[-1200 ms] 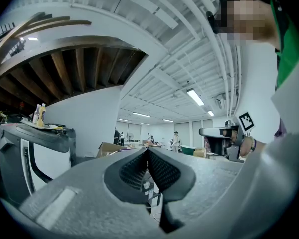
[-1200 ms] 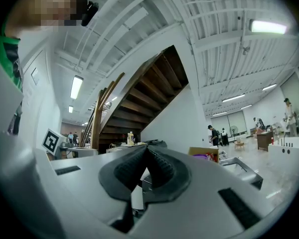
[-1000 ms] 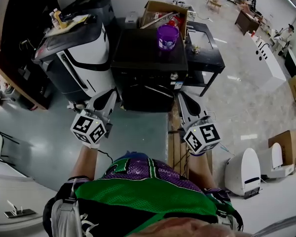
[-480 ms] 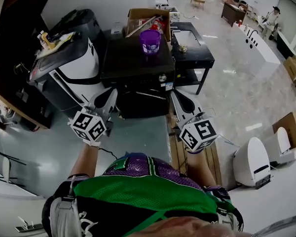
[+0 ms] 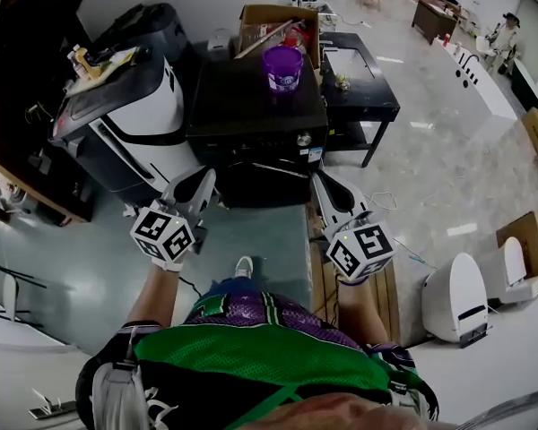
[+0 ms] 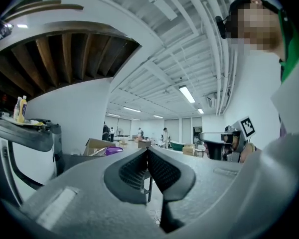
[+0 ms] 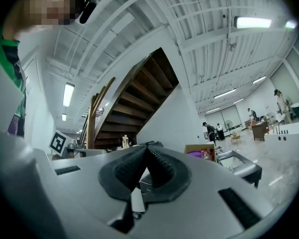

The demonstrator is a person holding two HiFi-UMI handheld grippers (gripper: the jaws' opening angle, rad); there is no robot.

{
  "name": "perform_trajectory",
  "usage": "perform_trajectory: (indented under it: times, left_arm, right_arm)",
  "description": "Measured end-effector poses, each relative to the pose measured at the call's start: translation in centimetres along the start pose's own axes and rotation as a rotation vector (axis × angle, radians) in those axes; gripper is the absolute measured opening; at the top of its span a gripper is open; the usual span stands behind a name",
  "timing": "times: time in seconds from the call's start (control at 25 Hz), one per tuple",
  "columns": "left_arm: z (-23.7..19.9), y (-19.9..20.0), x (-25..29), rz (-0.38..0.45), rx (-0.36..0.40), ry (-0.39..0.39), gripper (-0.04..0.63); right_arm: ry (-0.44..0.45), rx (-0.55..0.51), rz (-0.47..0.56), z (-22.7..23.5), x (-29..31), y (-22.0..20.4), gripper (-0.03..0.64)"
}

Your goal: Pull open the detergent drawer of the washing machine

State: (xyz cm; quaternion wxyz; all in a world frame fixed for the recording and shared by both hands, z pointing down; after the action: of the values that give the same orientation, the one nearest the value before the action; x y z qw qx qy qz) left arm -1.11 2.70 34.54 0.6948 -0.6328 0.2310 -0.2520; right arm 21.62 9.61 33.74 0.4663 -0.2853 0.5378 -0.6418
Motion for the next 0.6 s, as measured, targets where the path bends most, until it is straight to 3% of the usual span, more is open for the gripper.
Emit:
perform_trajectory:
  times: [0.6]
  left_arm:
    - [-16.3,-4.3,4.0,0.005,-0.138,0.071,0.018]
  right_arm:
    - [0.028,-0.068,-0.03,0.2,17.2,0.0,0.002]
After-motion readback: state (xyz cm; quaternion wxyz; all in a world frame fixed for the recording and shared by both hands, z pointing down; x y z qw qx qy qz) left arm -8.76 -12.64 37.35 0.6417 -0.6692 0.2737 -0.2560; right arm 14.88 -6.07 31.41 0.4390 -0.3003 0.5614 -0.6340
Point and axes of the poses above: the fingertips, and each gripper's own axes: x forward along the fingers, z to its right, y out of its top, the point moved 3 cm from there along -x, backward along the fingers, and after that the axes turned 7 degrees about x, right-handed, at the moved point
